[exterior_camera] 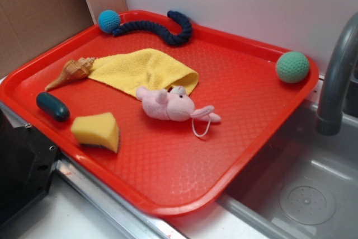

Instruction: Grab the green sponge.

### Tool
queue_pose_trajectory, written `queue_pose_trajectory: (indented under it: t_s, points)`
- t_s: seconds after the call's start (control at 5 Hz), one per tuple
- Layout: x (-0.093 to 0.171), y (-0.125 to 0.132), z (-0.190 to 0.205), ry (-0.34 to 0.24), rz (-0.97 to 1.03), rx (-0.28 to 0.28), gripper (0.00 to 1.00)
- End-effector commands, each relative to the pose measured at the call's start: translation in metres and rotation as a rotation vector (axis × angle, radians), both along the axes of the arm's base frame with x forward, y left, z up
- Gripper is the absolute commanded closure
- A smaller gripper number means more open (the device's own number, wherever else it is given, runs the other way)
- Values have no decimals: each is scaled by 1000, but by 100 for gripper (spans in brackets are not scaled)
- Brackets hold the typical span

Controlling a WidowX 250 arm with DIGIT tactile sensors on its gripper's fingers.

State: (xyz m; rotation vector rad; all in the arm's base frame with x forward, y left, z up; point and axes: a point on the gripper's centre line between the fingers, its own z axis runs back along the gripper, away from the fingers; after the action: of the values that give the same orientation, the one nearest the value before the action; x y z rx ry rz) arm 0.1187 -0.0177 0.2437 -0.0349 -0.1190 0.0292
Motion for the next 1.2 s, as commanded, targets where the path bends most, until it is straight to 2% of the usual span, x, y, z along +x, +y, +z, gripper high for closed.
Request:
queue_pose_trajectory:
  t_s: [0.0, 0.2, 0.4, 0.6, 0.8, 1.0]
  points:
    - [0, 0, 0, 0, 0, 0, 0]
    - [20, -2, -50, -44, -250, -9, 0]
    - [25, -10, -100, -62, -383, -23, 0]
    - [20, -10, -145, -52, -416, -51, 0]
    - [15, -17, -181, 15, -422, -55, 0]
    - [-6, -28, -193, -35, -459, -95, 0]
